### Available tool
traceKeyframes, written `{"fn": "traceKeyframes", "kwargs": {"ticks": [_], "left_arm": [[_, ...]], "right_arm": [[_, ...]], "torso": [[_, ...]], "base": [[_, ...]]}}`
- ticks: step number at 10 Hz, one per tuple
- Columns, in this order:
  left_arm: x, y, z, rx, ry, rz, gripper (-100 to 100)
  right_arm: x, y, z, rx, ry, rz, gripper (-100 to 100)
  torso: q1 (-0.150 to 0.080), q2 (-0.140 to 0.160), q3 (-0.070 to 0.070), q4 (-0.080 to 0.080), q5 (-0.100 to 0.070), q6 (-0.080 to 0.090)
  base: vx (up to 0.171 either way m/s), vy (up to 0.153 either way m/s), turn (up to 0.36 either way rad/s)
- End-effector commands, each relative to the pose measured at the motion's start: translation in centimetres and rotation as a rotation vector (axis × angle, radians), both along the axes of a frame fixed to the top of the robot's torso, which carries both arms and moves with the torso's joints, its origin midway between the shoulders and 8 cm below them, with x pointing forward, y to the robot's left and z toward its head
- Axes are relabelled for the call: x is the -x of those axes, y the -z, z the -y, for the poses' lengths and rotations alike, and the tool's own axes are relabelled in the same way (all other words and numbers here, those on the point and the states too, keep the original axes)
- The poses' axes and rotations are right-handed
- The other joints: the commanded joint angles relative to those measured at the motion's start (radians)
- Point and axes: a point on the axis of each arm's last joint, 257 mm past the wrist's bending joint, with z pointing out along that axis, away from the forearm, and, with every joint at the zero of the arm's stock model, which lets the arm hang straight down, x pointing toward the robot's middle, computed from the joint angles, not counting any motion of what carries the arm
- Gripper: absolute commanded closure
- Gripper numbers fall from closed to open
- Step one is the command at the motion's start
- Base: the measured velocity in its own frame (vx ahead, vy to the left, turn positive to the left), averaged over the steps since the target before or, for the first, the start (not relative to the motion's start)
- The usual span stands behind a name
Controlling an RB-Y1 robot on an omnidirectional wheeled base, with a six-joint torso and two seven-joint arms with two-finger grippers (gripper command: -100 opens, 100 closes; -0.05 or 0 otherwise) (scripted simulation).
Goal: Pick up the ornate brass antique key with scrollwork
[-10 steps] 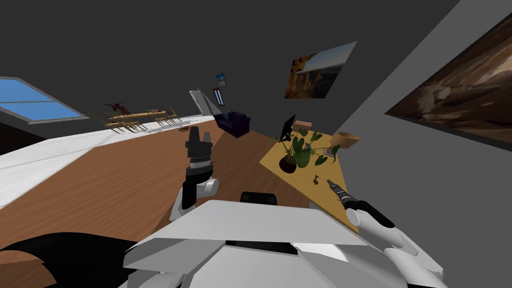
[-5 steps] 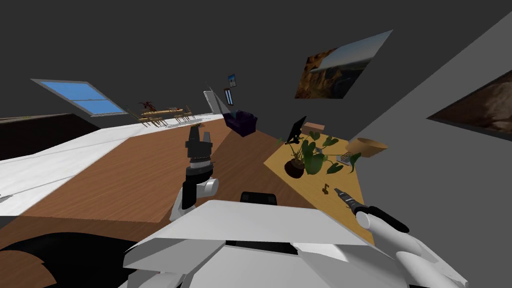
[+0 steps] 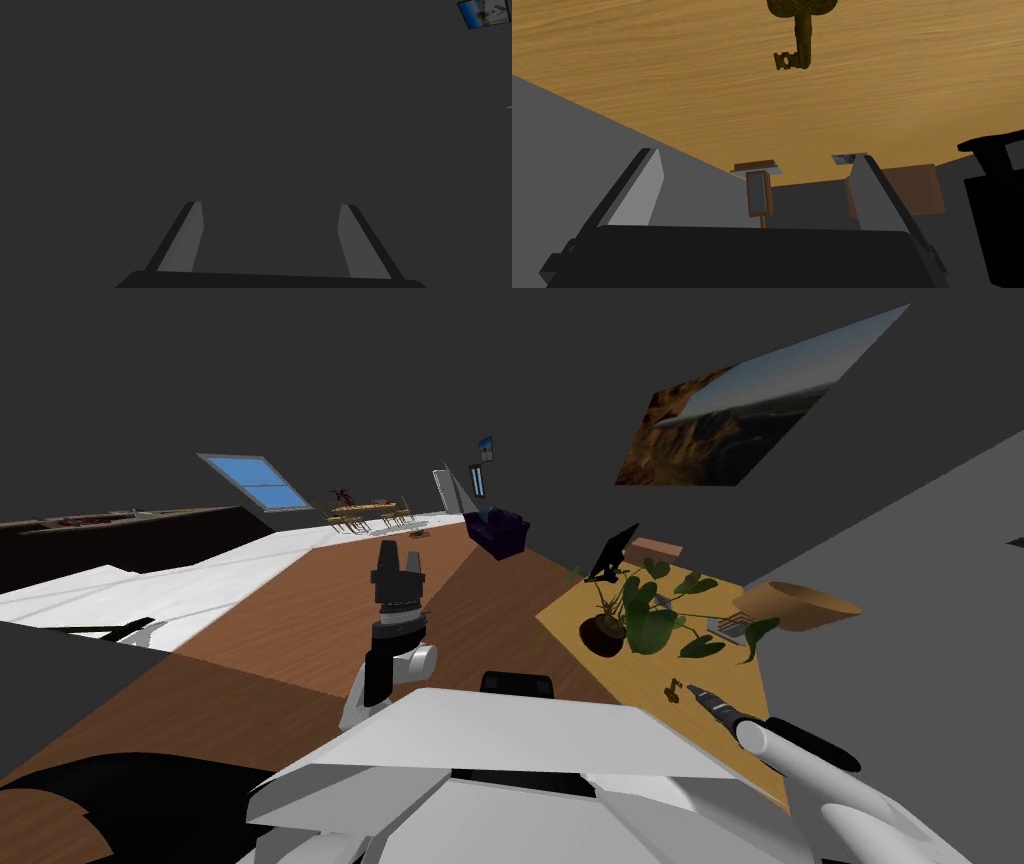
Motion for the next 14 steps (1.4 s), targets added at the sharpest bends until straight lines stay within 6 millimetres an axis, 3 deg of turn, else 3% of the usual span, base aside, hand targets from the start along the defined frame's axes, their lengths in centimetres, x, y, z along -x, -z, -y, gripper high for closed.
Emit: {"fn": "traceKeyframes", "kwargs": {"ticks": [1, 6, 7, 10, 14], "left_arm": [[0.0, 0.0, 0.0, 0.000, 0.000, 0.000, 0], [0.0, 0.0, 0.0, 0.000, 0.000, 0.000, 0], [0.0, 0.0, 0.0, 0.000, 0.000, 0.000, 0], [0.0, 0.0, 0.0, 0.000, 0.000, 0.000, 0], [0.0, 0.0, 0.0, 0.000, 0.000, 0.000, 0]], "right_arm": [[2.0, 0.8, 0.5, -0.024, 0.023, -0.051, -100], [7.4, 2.4, 1.6, -0.114, 0.096, -0.179, -100], [7.9, 2.6, 1.5, -0.122, 0.103, -0.189, -100], [11.9, 3.9, 1.0, -0.204, 0.162, -0.262, -100], [14.9, 5.0, -0.6, -0.301, 0.204, -0.317, -100]], "torso": [[0.000, 0.000, 0.000, 0.000, 0.000, 0.000], [-0.001, 0.001, 0.000, 0.000, 0.000, 0.001], [-0.002, 0.001, 0.000, 0.000, 0.000, 0.000], [-0.001, 0.001, 0.001, 0.000, 0.000, 0.002], [-0.002, 0.002, 0.001, 0.000, -0.001, 0.002]], "base": [[0.006, -0.031, 0.150], [-0.008, -0.043, 0.239], [-0.014, -0.054, 0.174], [-0.024, -0.046, 0.228], [-0.033, -0.059, 0.191]]}}
